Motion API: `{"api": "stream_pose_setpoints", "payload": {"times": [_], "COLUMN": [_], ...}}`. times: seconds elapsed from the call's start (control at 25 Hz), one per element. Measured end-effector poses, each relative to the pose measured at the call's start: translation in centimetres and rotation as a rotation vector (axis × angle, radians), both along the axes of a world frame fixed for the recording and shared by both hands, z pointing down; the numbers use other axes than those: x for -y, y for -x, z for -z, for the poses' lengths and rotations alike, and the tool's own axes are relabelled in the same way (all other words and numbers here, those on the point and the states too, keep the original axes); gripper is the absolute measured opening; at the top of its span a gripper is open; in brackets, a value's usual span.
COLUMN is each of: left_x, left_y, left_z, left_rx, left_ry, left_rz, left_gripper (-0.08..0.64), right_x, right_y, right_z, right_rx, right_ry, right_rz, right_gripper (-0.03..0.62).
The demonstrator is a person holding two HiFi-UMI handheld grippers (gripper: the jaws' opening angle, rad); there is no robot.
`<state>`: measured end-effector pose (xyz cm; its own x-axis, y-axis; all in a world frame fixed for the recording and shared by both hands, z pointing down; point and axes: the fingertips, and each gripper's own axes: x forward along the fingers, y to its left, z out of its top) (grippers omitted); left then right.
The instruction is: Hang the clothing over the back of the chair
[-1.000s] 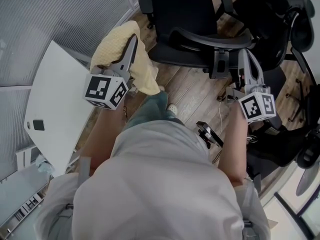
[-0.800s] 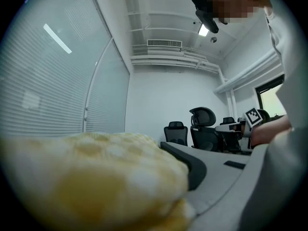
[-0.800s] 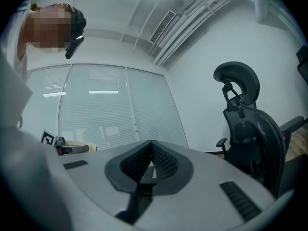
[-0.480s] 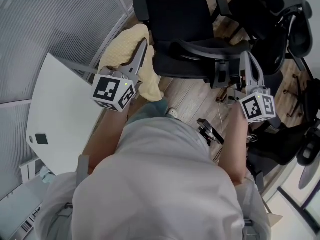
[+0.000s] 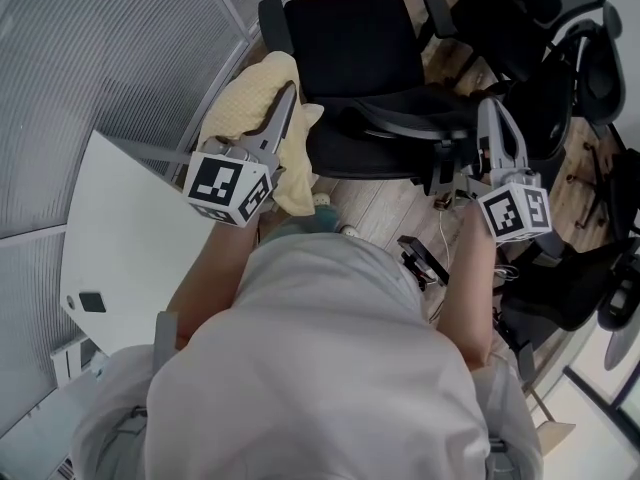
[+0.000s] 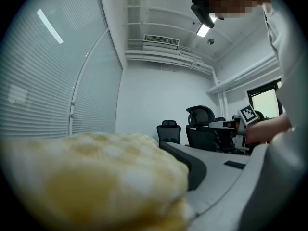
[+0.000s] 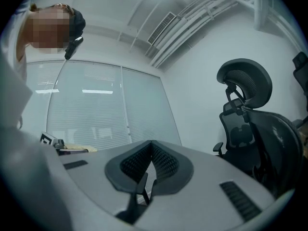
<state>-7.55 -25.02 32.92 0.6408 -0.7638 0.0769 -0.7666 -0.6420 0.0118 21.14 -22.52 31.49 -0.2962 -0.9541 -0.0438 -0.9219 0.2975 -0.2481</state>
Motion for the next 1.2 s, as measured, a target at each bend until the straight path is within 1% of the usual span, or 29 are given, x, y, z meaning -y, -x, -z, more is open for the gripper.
{"api": "stream_pose_setpoints", "payload": {"times": [0.28,0.56,0.72,0.88,1.2], "left_x": [2.3,4.1,5.0,5.6,5.6], "left_y": [0.1,0.8,1.0,1.3,2.0], "left_z": [0.7,1.5,2.0,1.9,2.2], "left_rx": [-0.015,-0.033,-0.047,-0.048,-0.067], "left_ry": [-0.007,-0.021,-0.037,-0.037,-0.034], "left_rz": [-0.030,-0.061,-0.085,-0.101,-0.094], "left_gripper": [0.063,0.063,0.063,0.063,0.062], "right_x": [1.4,2.3,2.8,3.1,3.7], "right_y": [-0.1,-0.7,-0.1,0.4,1.1], "right_z": [0.8,1.3,1.5,1.4,0.9], "right_rx": [-0.003,0.014,0.011,0.009,0.007], "right_ry": [-0.014,-0.039,-0.044,-0.044,-0.026], "right_rz": [-0.023,-0.084,-0.100,-0.116,-0.102], "right_gripper": [0.021,0.021,0.021,0.021,0.021]}}
